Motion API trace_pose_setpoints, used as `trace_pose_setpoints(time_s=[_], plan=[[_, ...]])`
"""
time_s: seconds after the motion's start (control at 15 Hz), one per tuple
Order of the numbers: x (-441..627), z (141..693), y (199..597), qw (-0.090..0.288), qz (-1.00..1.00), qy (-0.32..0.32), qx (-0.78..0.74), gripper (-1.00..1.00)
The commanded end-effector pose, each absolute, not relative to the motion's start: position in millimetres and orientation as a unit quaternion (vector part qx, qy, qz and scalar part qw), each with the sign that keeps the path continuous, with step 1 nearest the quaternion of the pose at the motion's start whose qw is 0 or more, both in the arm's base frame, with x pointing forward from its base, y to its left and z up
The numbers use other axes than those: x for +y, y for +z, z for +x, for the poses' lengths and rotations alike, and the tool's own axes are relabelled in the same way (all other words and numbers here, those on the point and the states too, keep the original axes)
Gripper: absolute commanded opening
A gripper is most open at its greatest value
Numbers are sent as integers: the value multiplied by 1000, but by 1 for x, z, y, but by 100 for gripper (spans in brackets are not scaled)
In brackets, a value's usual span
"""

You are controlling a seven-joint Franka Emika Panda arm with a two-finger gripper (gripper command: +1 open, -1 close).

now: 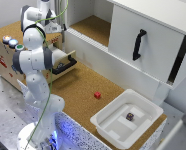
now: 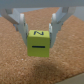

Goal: Put the yellow object on top of the drawer

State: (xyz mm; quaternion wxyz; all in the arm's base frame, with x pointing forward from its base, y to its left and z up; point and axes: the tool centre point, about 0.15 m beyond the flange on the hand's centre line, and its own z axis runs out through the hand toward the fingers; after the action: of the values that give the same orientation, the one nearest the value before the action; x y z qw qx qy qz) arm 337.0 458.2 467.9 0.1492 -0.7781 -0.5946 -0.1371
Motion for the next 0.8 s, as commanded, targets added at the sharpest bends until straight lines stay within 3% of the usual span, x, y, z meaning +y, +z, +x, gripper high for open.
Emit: trace_pose_setpoints(time_s=[0.0,0.27,0.53,0.6,0.73], plan=[[483,342,449,175,-730,-103,-653,-100],[469,345,443,181,-719,-106,-662,-100],[450,352,440,156,-717,-117,-669,-100],[448,354,439,152,-716,-117,-671,100],[445,355,442,149,-712,-124,-675,100]])
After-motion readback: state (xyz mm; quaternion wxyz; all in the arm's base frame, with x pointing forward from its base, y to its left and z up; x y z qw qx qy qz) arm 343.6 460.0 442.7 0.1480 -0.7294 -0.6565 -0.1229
